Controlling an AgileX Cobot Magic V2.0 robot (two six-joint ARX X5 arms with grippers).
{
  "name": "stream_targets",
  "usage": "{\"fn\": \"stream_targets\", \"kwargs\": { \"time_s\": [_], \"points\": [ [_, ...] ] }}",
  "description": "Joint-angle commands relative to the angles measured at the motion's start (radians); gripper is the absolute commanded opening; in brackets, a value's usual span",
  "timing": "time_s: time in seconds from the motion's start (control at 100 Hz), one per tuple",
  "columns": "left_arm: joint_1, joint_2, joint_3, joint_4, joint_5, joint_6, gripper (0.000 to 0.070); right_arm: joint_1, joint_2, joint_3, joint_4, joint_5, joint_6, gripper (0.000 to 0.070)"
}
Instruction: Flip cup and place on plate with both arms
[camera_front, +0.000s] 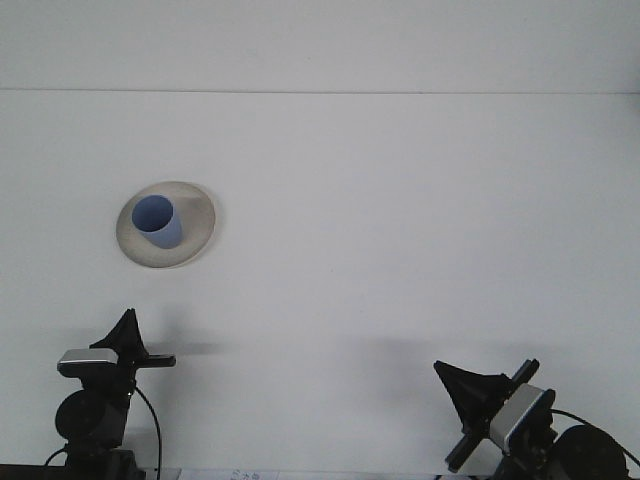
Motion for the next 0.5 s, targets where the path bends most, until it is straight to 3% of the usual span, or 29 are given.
{"fn": "stream_targets", "kwargs": {
  "time_s": [0.0, 0.16, 0.25, 0.4, 0.49],
  "points": [
    [0.002, -0.001, -0.019, 0.008, 0.002, 0.005, 0.0013, 0.01, 0.0, 0.007, 0.011, 0.0, 0.01, 0.0007],
    [0.002, -0.001, -0.019, 0.008, 0.002, 0.005, 0.0013, 0.009, 0.0, 0.007, 0.011, 0.0, 0.003, 0.0007],
    [0.002, -0.001, -0.019, 0.008, 0.002, 0.005, 0.0013, -0.044, 0.0, 0.005, 0.014, 0.033, -0.069, 0.0007],
    [0.002, -0.001, -0.019, 0.008, 0.001, 0.005, 0.0013, -0.314, -0.018, -0.096, 0.142, 0.008, -0.084, 0.0007],
    [0.002, -0.001, -0.019, 0.008, 0.002, 0.005, 0.0013, -0.516, -0.058, -0.215, 0.262, -0.066, -0.075, 0.0007]
  ]
}}
